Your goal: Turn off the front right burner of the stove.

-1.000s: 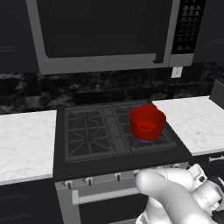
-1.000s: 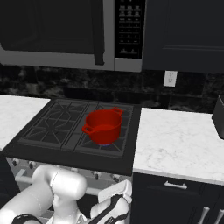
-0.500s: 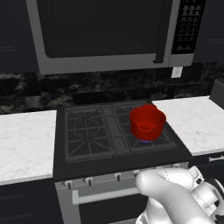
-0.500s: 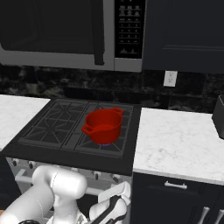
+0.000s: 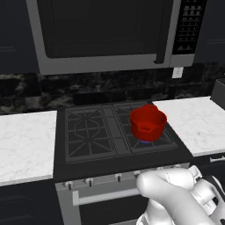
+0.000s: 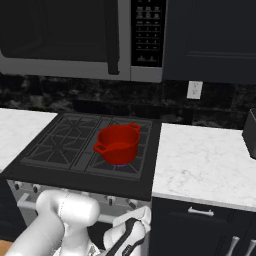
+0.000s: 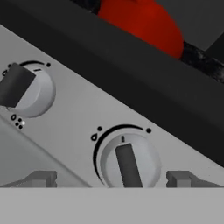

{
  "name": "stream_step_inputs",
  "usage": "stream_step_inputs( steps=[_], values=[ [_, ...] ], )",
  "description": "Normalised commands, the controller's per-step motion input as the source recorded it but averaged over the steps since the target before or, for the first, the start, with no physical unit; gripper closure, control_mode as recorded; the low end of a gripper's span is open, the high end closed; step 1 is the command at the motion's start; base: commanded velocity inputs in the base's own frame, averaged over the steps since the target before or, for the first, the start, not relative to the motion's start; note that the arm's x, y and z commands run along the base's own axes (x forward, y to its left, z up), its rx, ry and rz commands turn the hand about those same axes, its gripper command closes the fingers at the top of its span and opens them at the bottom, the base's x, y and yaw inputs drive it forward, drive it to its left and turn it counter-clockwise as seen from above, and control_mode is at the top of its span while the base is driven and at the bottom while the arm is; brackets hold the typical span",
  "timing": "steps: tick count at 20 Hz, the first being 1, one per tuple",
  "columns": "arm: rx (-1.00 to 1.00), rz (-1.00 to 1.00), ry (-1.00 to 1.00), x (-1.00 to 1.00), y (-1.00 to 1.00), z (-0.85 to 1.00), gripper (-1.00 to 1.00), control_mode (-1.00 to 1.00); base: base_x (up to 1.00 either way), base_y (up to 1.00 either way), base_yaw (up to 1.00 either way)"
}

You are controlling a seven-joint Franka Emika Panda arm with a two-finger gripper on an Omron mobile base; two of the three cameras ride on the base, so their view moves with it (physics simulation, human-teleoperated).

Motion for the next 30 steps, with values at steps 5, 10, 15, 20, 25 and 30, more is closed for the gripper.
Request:
stream_step_inputs(
  steps=[5, 10, 15, 20, 25, 30],
  values=[
    [0.08, 0.0, -0.01, 0.0, -0.25, 0.26, -1.0, -1.0, 0.0, 0.0, 0.0],
    [0.04, 0.0, -0.01, 0.03, -0.03, 0.27, -1.0, -1.0, 0.0, 0.0, 0.0],
    [-0.02, 0.01, 0.01, 0.0, 0.19, -0.09, -1.0, -1.0, 0.0, 0.0, 0.0],
    [-0.04, 0.02, 0.02, 0.0, 0.26, -0.15, -1.0, -1.0, 0.0, 0.0, 0.0],
    [0.0, 0.0, 0.0, 0.03, 0.0, 0.0, -1.0, -1.0, 0.0, 0.0, 0.0],
    [0.03, 0.0, 0.0, 0.02, -0.08, 0.17, 1.0, -1.0, 0.0, 0.0, 0.0]
  ],
)
